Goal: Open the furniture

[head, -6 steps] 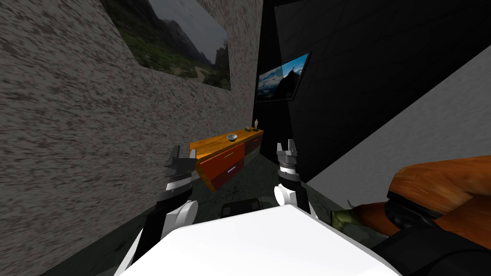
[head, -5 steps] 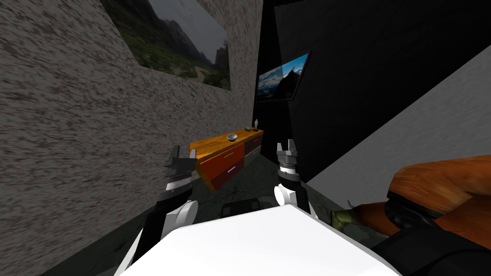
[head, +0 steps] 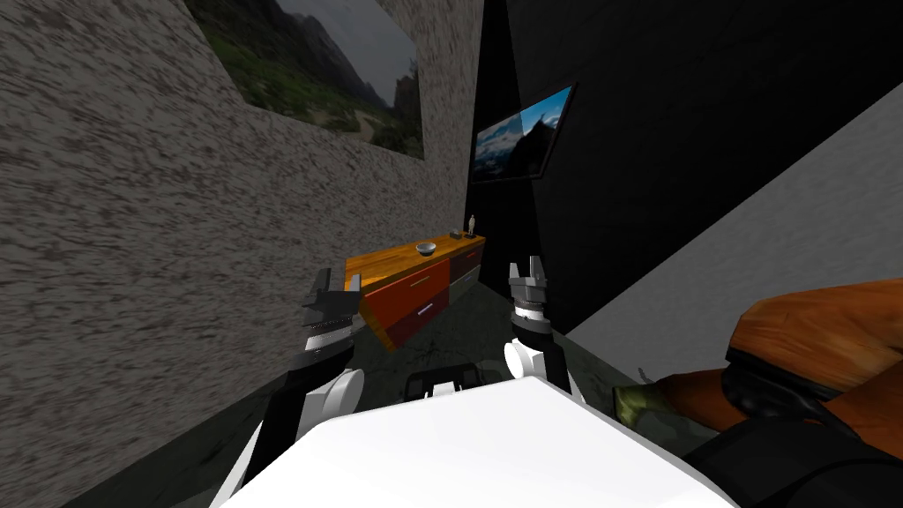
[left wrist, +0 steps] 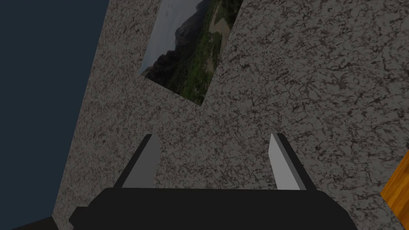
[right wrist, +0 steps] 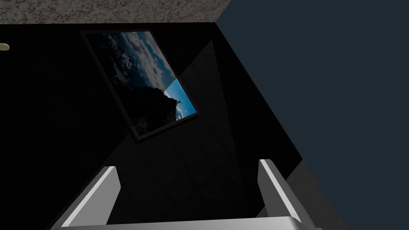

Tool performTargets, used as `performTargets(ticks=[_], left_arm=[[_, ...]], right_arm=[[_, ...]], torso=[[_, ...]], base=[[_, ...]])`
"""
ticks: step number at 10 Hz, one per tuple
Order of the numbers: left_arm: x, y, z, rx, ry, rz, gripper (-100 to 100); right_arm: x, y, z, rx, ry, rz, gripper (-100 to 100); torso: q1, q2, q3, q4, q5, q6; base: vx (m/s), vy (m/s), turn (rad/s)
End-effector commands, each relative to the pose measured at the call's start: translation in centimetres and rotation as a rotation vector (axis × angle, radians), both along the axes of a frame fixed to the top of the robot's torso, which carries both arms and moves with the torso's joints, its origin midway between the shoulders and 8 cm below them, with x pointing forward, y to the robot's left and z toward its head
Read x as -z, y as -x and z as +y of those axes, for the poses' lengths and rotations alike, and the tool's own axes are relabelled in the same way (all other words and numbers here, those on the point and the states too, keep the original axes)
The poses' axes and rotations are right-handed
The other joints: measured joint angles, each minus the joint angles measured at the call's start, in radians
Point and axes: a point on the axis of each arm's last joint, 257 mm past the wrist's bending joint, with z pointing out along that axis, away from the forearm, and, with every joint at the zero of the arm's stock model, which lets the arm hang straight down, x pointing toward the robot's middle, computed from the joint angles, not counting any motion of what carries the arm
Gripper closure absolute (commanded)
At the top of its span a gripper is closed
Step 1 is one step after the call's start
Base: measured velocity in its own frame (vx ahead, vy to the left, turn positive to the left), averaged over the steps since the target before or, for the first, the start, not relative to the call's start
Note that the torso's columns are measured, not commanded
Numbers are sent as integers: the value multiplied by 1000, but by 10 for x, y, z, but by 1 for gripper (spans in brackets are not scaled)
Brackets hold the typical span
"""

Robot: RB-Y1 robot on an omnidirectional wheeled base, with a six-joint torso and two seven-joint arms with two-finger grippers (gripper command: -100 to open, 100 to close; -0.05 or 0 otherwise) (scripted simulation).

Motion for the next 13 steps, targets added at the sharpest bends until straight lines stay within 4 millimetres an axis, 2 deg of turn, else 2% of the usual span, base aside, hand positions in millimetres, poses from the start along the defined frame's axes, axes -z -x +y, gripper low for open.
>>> performTargets(ticks=[1, 3, 4, 6, 8, 9, 10, 13], left_arm=[[0, 0, 0, 0, 0, 0, 0], [0, 0, 0, 0, 0, 0, 0], [4, -2, -3, 16, -29, 15, -100], [12, -7, -4, 34, -66, 43, -100], [25, -14, -3, 45, -94, 80, -100], [40, -21, 2, 46, -109, 122, -100], [40, -21, 2, 46, -109, 122, -100], [66, -31, 14, 36, -115, 187, -100]], right_arm=[[0, 0, 0, 0, 0, 0, 0], [0, 0, 0, 0, 0, 0, 0], [0, 0, 0, 0, 0, 0, 0], [0, 0, 0, 0, 0, 1, 0], [0, 0, 0, 0, 0, 1, 0], [0, 0, 0, 0, 0, 1, 0], [0, 0, 0, 0, 0, 1, 0], [0, 0, 0, 0, 0, 1, 0]], torso=[[0, 74, -147, 74, 0, 0], [0, 222, -443, 221, 0, 0], [0, 295, -590, 295, 0, 0], [-1, 337, -680, 338, 0, 0], [-1, 340, -685, 341, 0, 0], [-1, 340, -685, 342, 0, 0], [-2, 340, -685, 342, -1, 0], [1, 343, -683, 343, 0, 0]], base=[[0, 0, 0], [0, 0, 0], [19, -11, 15], [40, -29, 24], [75, -46, 38], [112, -92, 88], [101, -78, 37], [89, -57, 42]])
